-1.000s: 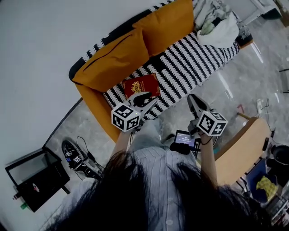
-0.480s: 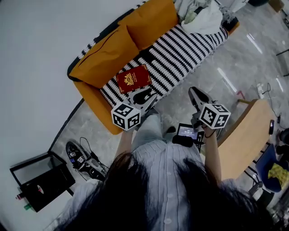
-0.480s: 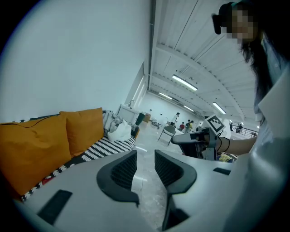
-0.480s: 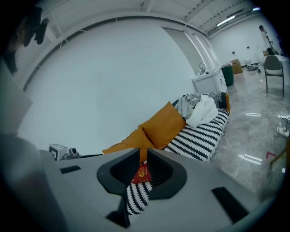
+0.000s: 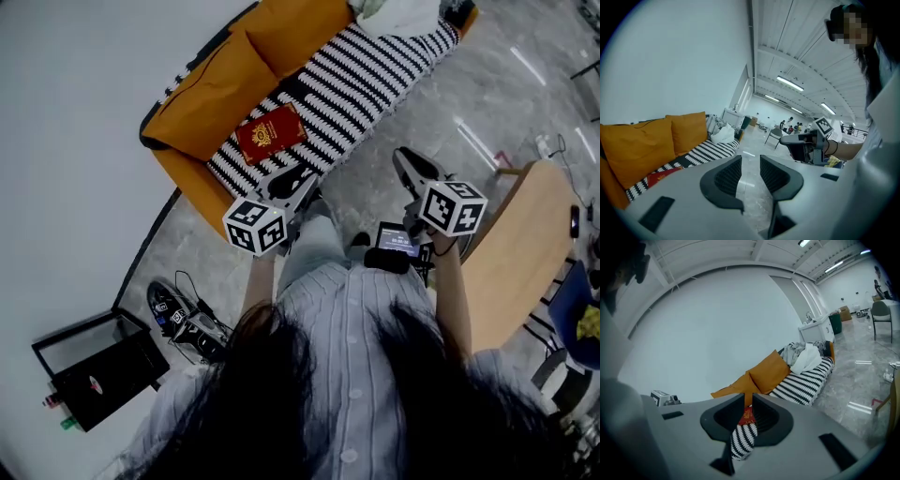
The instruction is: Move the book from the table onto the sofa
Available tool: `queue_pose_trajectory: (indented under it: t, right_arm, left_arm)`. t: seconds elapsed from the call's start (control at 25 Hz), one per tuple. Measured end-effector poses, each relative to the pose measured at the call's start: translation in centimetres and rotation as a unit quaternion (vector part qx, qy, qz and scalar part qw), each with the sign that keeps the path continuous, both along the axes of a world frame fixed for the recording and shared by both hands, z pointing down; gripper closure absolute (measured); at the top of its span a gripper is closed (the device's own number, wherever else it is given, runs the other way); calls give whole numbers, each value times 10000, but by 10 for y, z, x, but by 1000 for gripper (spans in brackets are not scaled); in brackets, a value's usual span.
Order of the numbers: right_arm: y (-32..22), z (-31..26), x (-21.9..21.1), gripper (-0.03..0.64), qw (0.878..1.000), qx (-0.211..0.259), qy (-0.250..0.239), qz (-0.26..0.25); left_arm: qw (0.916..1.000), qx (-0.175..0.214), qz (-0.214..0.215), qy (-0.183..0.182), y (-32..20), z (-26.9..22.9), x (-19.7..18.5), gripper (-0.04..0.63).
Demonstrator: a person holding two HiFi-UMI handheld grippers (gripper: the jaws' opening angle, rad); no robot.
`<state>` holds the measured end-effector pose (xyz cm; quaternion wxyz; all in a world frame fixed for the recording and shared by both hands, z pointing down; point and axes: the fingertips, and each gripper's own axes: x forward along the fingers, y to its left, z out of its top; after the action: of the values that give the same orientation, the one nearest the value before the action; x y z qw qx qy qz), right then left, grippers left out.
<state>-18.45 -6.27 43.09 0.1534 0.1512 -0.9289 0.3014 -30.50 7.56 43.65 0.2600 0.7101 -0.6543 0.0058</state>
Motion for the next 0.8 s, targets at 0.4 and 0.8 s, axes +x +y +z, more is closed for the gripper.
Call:
queue_pose_trajectory:
  t: [0.4,0.8]
  right_arm:
    - [18,0,23,556,9999,93,-38,-116]
    - [15,-1,17,560,9997,141,-30,-207]
  left_arm:
    - [9998,-5,169,-104,12,-1,36,462]
    - [9999,-14,90,-95,13,-2,33,462]
